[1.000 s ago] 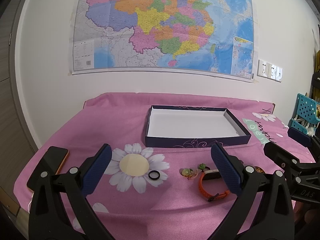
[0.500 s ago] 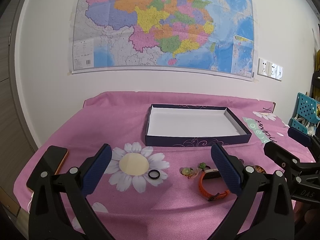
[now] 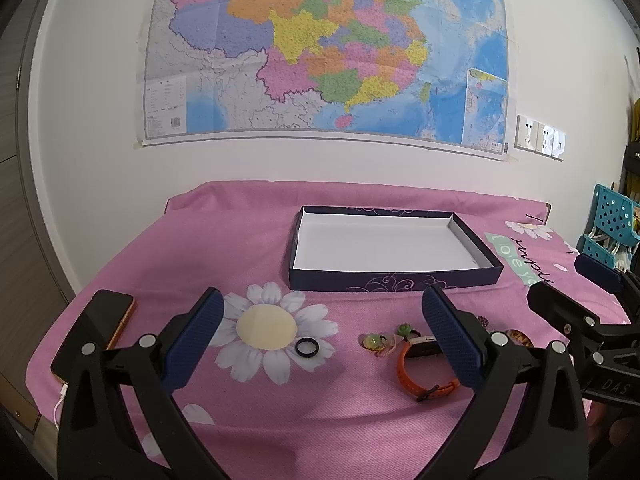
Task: Organize jewelry
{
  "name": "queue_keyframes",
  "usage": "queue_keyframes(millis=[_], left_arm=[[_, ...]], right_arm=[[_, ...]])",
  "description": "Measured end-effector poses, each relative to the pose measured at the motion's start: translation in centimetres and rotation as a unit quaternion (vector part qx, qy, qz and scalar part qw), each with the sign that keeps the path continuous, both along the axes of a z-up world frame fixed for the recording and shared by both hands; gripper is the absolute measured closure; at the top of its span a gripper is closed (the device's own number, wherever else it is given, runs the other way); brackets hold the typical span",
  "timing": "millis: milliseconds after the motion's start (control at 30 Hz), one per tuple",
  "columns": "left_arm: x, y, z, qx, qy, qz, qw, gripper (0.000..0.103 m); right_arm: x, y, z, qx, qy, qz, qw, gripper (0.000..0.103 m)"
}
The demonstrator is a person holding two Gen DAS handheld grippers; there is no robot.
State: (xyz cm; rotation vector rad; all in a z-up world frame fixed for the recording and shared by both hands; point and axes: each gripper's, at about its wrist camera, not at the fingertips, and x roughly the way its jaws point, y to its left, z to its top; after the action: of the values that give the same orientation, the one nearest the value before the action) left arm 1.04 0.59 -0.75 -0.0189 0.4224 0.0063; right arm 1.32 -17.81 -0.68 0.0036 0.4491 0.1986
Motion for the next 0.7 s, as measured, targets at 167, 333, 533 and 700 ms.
queue_keyframes(millis=[167,333,533,700], left_arm=[[0.10,-0.14,-0.18,0.001,0.002,-0.002,1.0000,0.005],[0.20,-0.19,-0.27,0.001,0.004,-0.003,1.0000,0.005],[0.36,-0.23,-0.47,-0.002,0.007,-0.006,1.0000,0.005],[0.96,-0.43,-1.01,-0.002,0.022,-0.021,0.9995,0.005]], right_arm=[[0.13,0.05,-0.06,0.001,0.002,0.000,1.000,0.007],[0.20,-0.02,-0.22,0.002,0.003,0.001,1.000,0.007],[0.29,-0.05,-0.44,0.003,0.003,0.001,1.000,0.007],[0.67,-0.18,-0.81,0.000,0.013,0.004,1.000,0.007]])
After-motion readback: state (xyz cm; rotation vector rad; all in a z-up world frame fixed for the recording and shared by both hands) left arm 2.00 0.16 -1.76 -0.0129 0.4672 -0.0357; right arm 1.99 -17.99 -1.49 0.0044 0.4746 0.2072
